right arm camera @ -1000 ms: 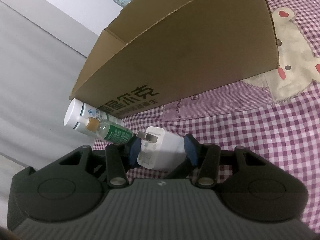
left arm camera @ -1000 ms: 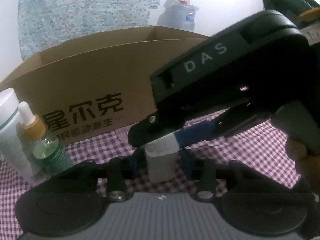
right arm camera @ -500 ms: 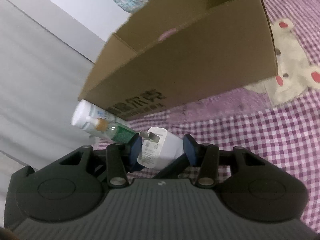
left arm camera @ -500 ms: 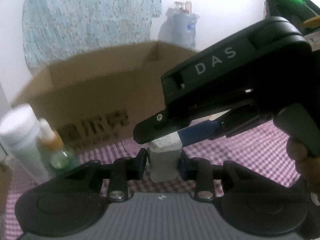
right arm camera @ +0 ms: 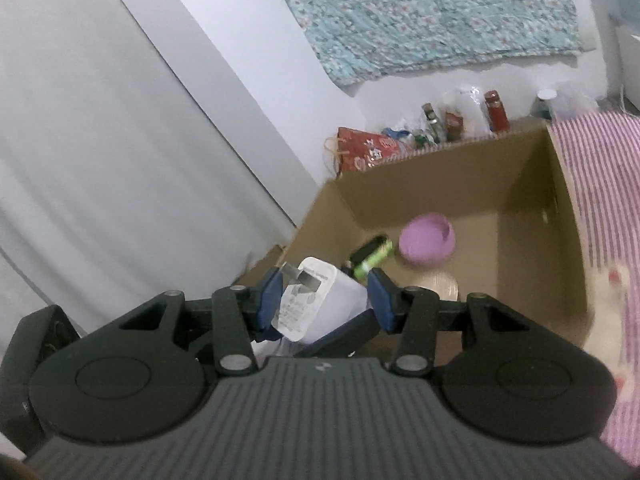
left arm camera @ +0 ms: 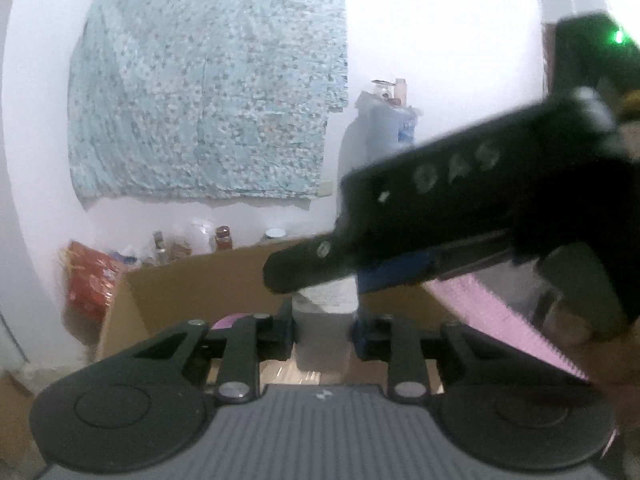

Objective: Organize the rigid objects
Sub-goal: 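Lift the white adapter into the box and open the right gripper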

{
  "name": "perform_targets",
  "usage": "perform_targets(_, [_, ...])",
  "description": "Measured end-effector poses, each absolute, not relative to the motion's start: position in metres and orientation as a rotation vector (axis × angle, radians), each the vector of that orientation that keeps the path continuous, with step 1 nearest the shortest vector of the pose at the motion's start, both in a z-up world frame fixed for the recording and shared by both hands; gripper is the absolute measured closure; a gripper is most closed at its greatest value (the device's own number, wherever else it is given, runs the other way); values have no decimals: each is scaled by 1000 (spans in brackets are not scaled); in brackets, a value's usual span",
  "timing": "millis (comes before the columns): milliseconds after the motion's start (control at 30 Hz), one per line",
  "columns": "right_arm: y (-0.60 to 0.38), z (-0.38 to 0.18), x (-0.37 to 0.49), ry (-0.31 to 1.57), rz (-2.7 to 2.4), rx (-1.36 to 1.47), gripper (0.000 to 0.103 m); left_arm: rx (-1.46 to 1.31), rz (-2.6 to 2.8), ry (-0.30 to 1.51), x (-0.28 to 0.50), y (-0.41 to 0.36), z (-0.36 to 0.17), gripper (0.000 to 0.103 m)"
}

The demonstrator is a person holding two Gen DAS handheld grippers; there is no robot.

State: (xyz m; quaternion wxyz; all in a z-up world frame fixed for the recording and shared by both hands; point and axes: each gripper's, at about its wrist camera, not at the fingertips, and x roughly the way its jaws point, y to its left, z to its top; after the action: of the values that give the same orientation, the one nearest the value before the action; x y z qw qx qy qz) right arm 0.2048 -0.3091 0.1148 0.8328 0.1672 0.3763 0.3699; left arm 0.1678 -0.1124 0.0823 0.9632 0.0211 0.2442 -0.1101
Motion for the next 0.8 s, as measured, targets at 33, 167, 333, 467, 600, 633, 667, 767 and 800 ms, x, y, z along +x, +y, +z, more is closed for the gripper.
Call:
perform_targets(33, [-310,115,220,815,787,359,59,31,-214,517,182,-113,83,75])
perform_targets(167, [-305,105,283,895,751,365,64,-23,-187,610,239,-116,68,75])
perform_targets(333, [-301,70,345,1000,709,400,66,-78,-160,729,296,-110,45,75])
perform_targets(467, [-293,48,371,1040,691,389,66,-91,-137,826,332,-99,35,75])
perform_targets(600, [-278,29,389,1078,688,359,66,-122,-101,918,353,-88,26,75])
perform_targets(633, [-275,26,389,1085,691,346,66,-131,-95,938,357,-85,24,75])
perform_targets(667, [-271,25,391,1089,692,331,66,-139,-92,953,358,-84,22,75])
perform_targets(767, [-263,18,393,1106,694,292,66,-167,-93,1002,362,-79,15,75])
perform_targets(800, [-261,16,394,1112,695,285,66,-177,-95,1017,364,-77,12,75])
